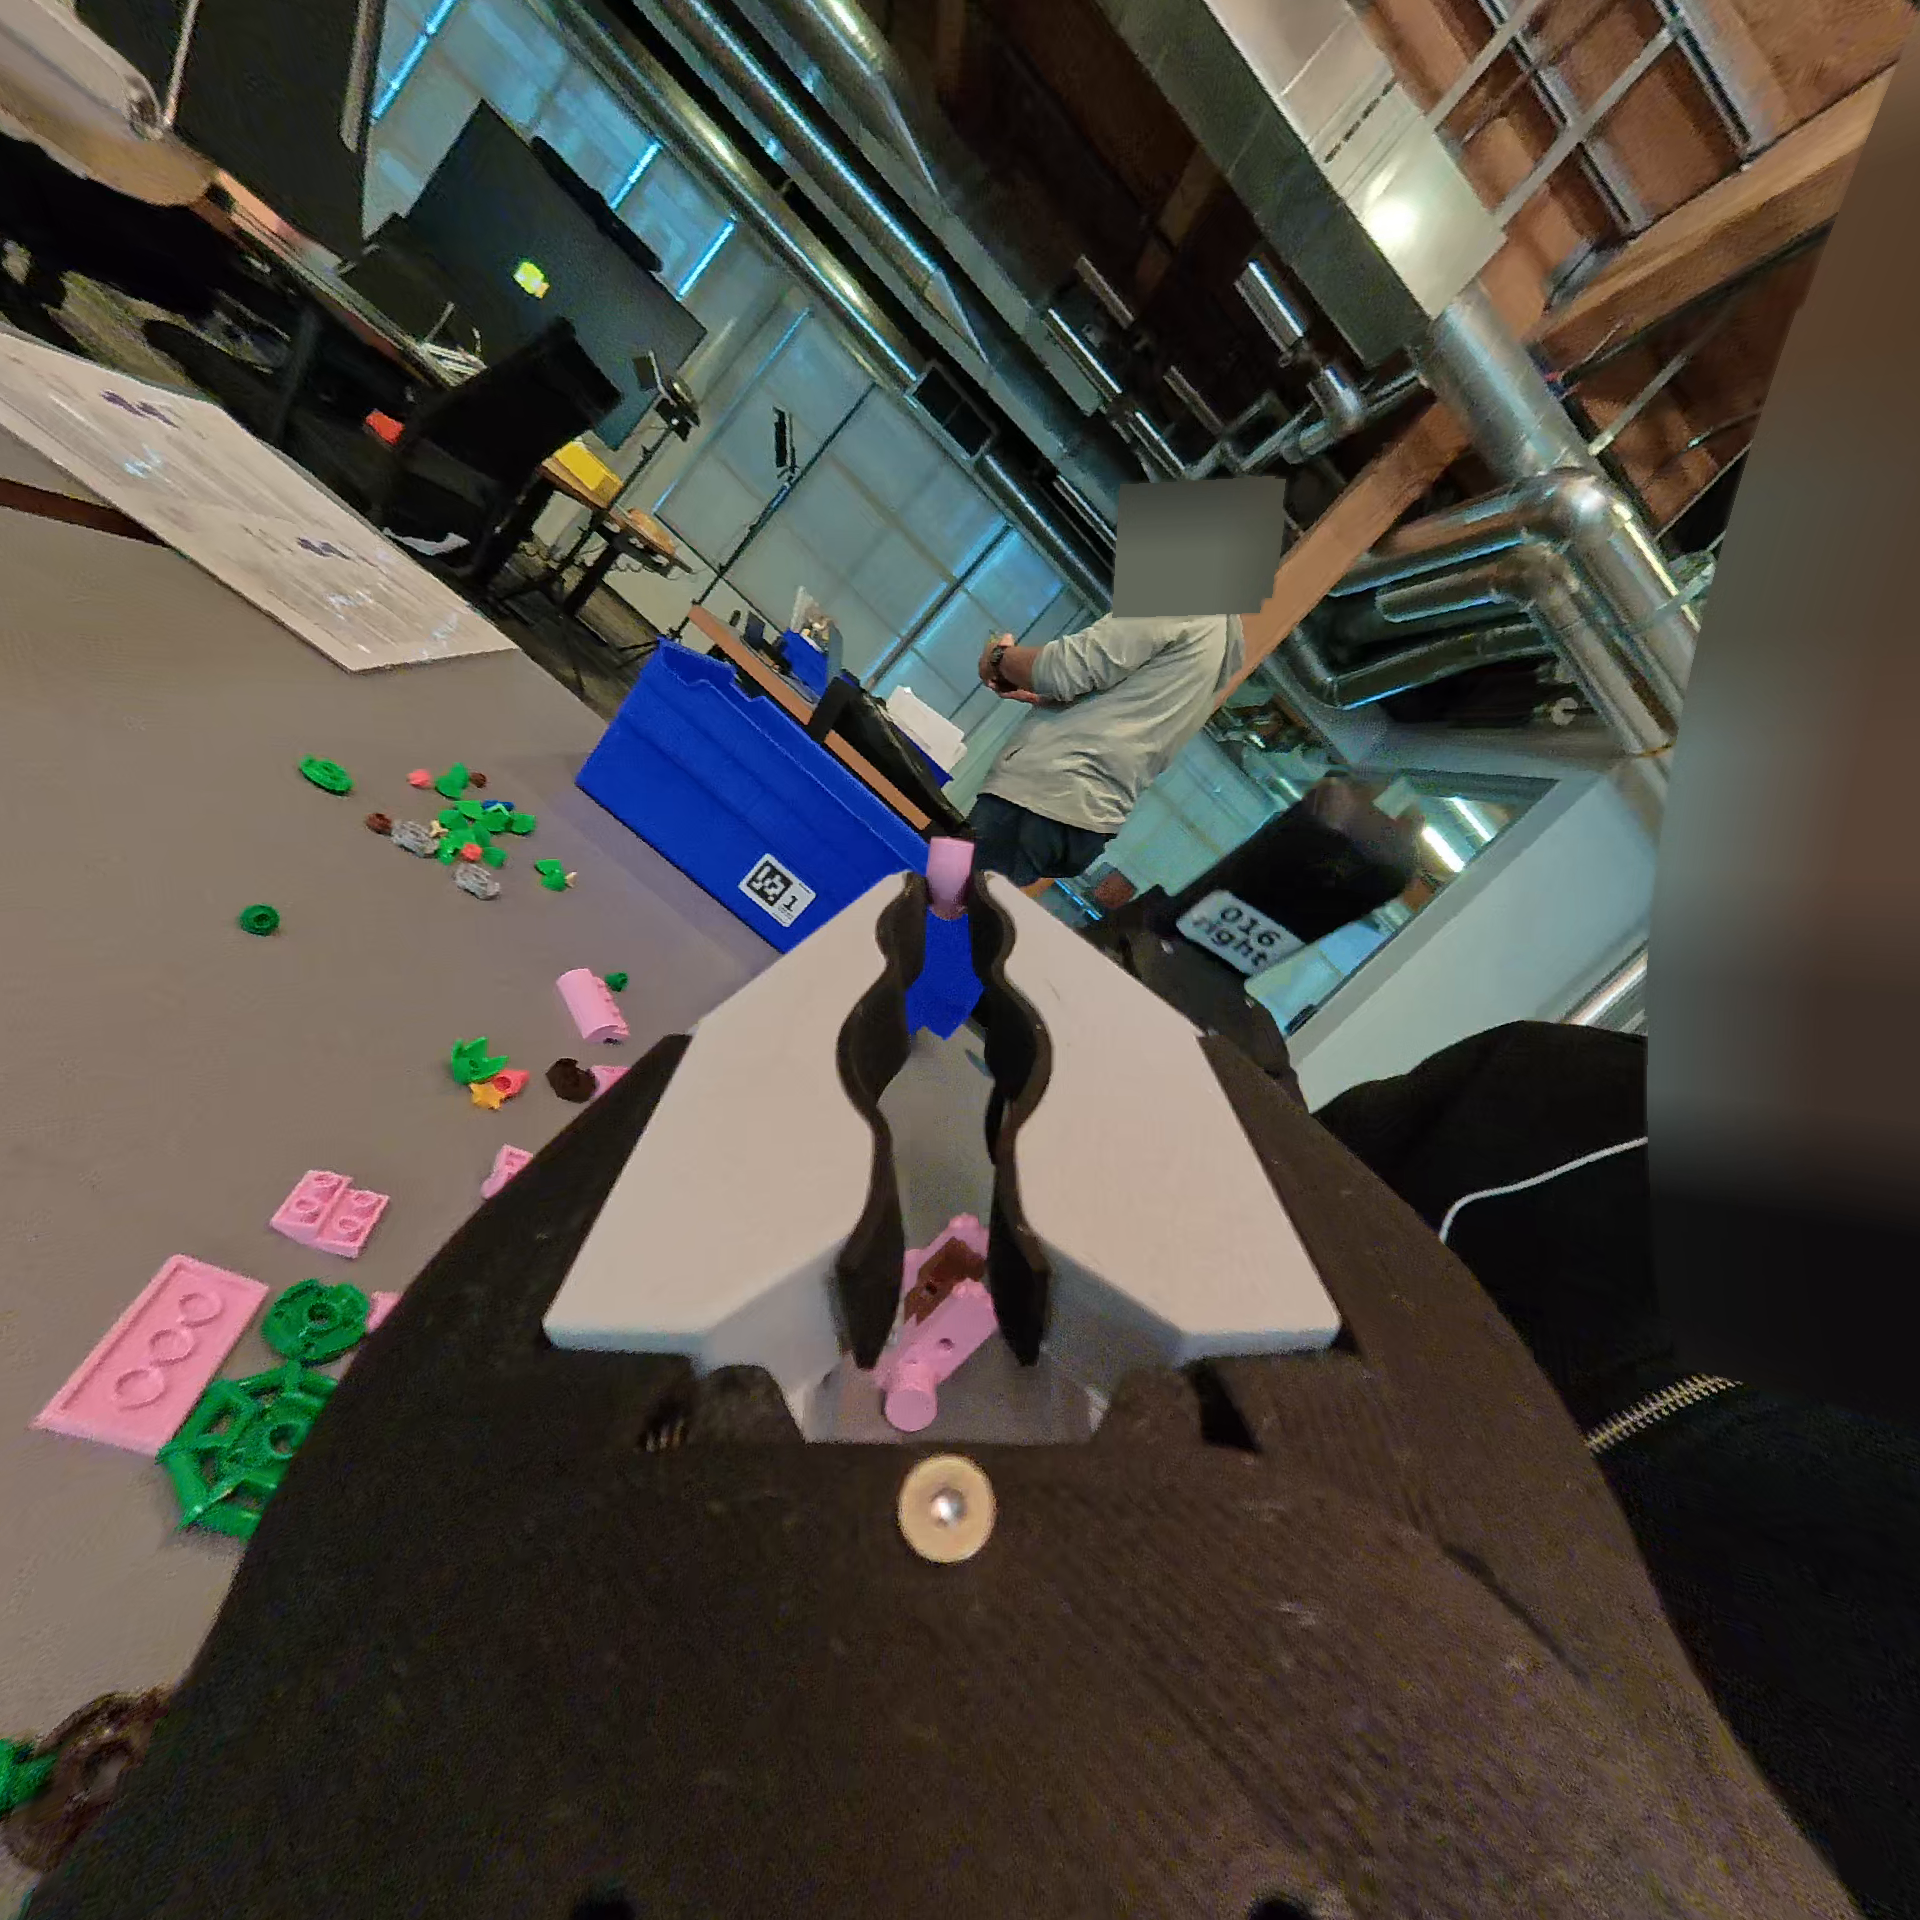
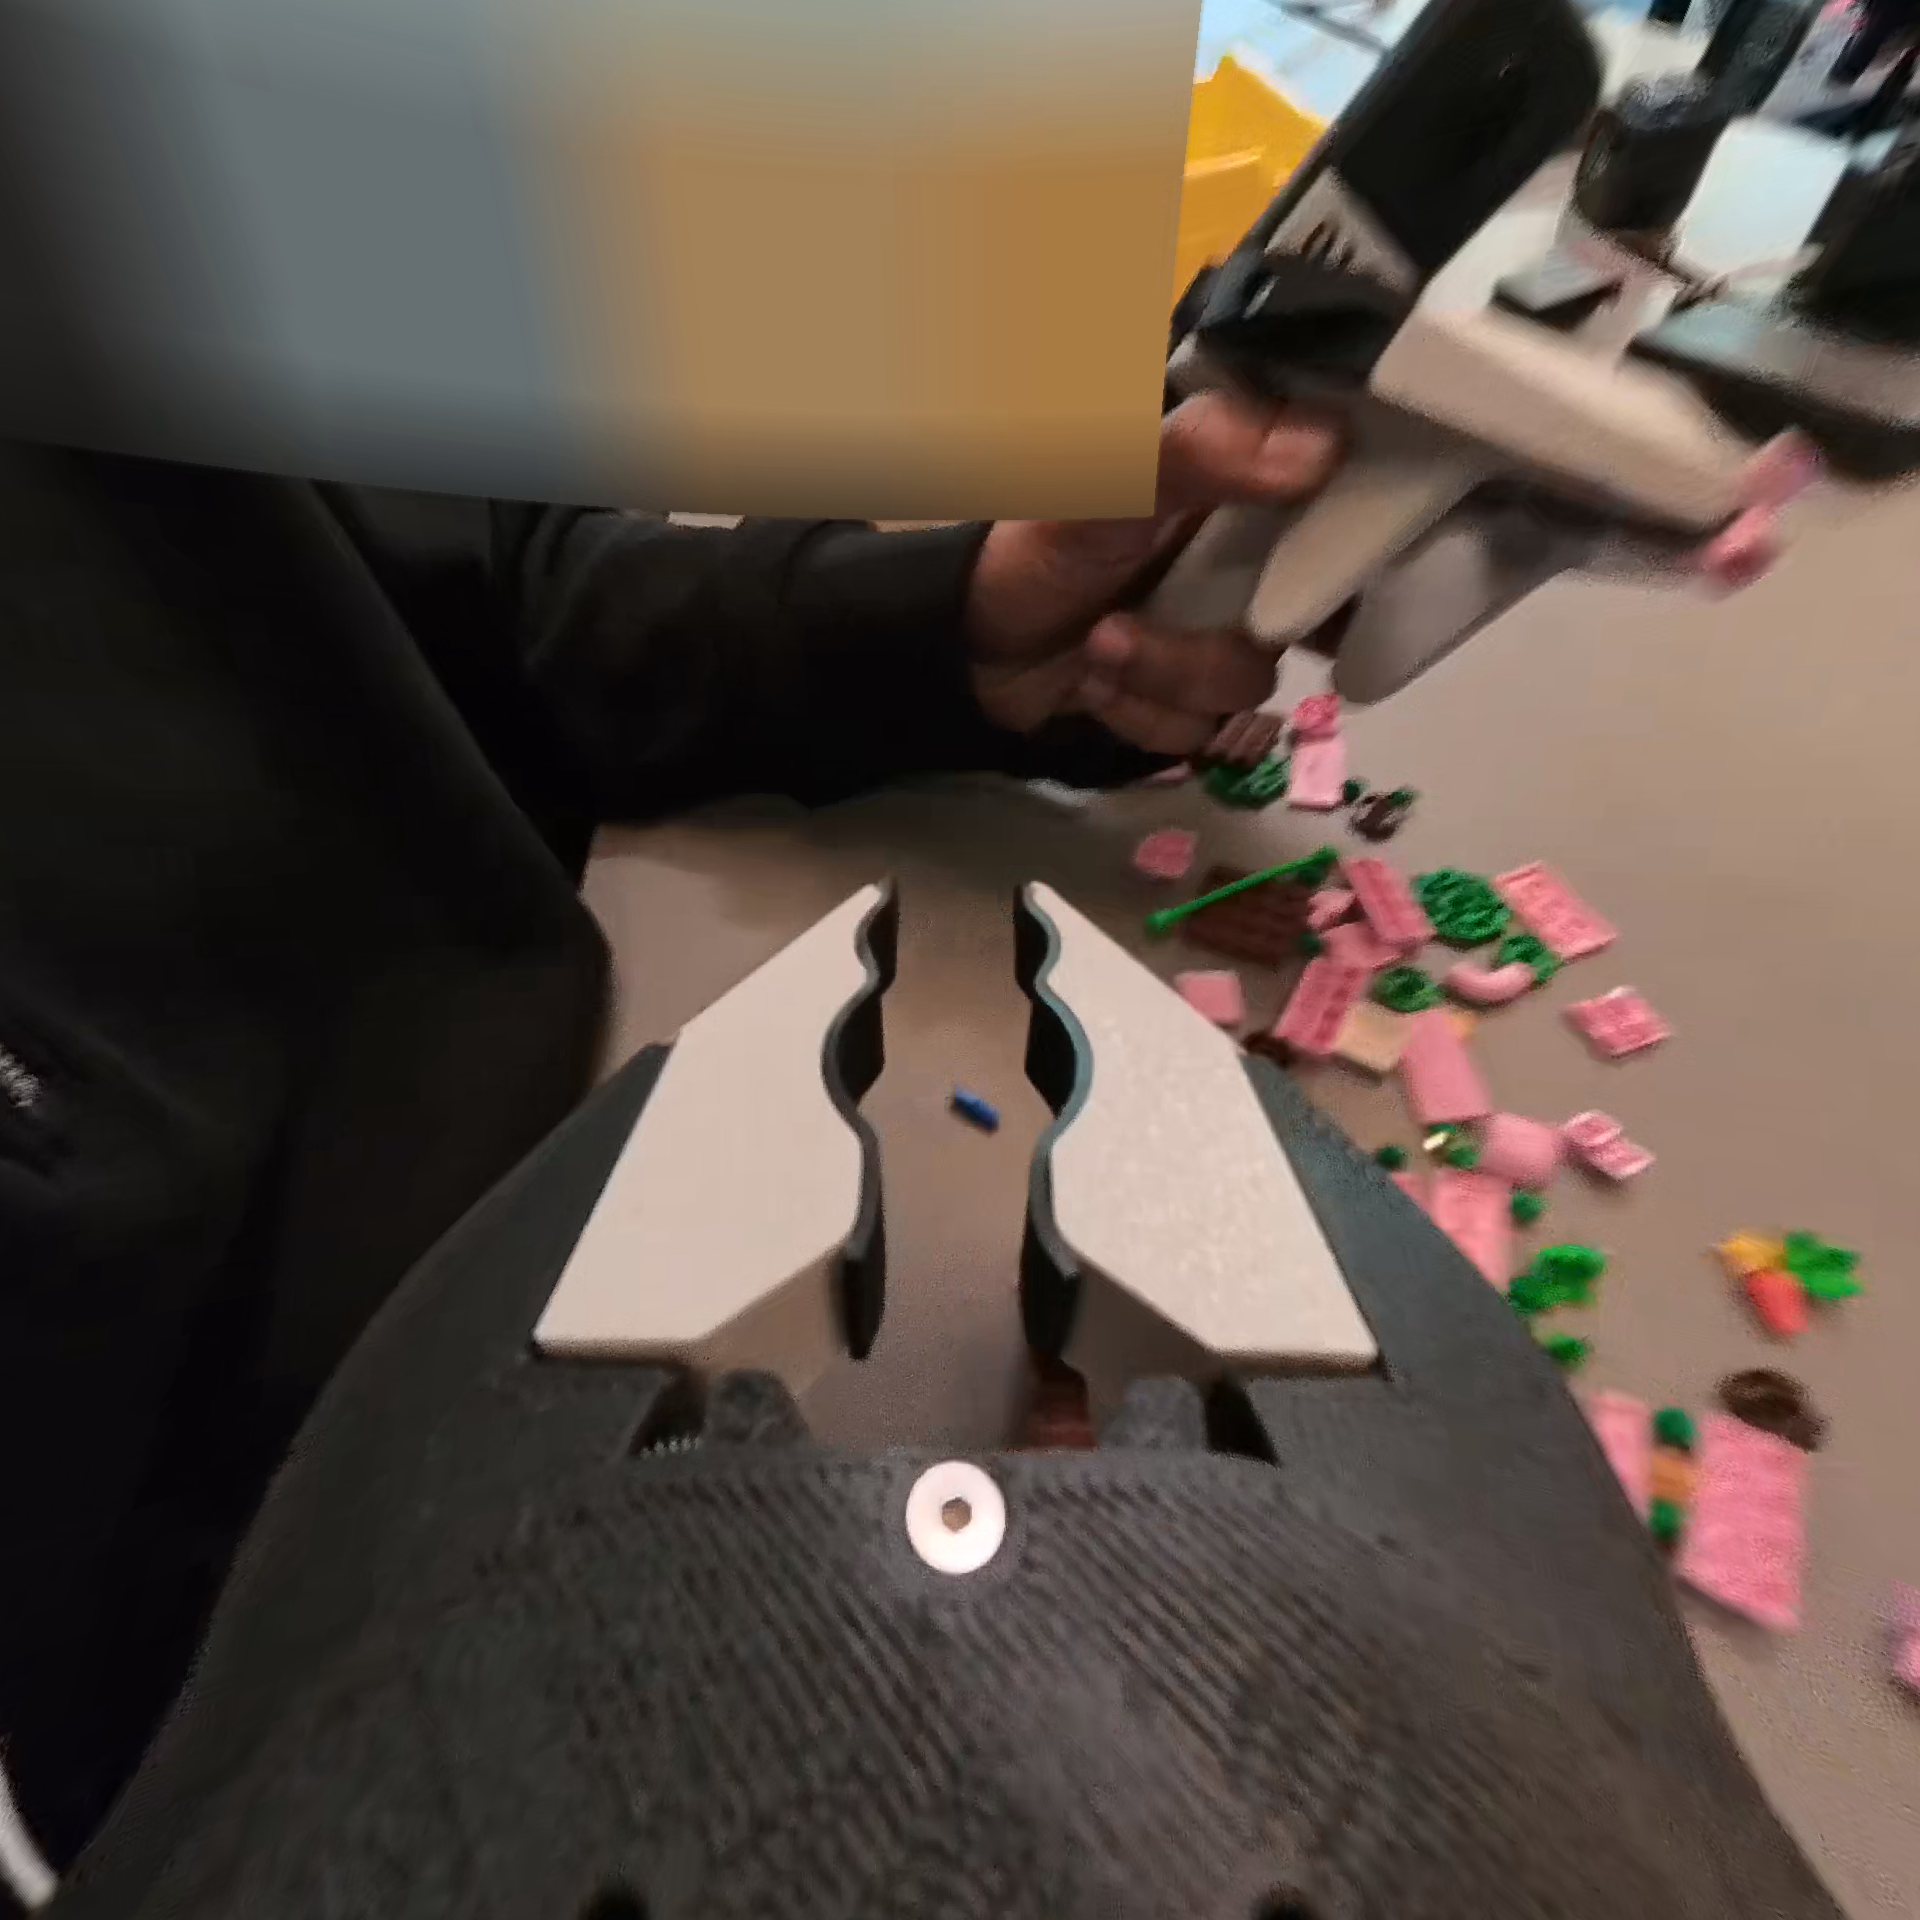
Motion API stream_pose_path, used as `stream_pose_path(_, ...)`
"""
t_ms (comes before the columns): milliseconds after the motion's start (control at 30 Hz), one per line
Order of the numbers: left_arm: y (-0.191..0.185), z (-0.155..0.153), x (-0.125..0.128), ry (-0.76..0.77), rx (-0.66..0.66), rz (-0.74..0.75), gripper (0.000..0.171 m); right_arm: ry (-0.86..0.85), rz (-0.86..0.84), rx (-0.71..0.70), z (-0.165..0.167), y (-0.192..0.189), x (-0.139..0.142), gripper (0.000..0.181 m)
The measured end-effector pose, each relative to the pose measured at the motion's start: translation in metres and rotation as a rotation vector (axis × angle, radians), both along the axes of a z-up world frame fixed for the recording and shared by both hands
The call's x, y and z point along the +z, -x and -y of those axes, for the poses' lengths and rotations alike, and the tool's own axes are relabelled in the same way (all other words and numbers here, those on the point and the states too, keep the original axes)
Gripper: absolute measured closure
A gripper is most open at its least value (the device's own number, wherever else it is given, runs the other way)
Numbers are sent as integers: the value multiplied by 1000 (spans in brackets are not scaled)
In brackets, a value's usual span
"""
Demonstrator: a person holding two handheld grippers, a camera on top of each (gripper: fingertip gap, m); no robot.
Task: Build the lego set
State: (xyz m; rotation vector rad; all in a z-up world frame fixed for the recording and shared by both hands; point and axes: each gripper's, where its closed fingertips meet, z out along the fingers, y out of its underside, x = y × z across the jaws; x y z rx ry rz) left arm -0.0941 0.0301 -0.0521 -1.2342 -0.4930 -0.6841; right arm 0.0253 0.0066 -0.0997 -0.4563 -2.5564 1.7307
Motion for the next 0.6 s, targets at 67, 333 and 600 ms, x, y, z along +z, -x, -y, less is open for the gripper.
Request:
stream_pose_path(67,1,1,0,7,9,-12,166,-68,53,-41,-2,-12,-18,159)
stream_pose_path(333,-7,-4,3,7,-12,-21,166,-286,273,-304,-10,-31,-80,159)
stream_pose_path(600,-8,-2,8,-3,-5,-36,166,-333,239,-372,2,-21,-94,150)
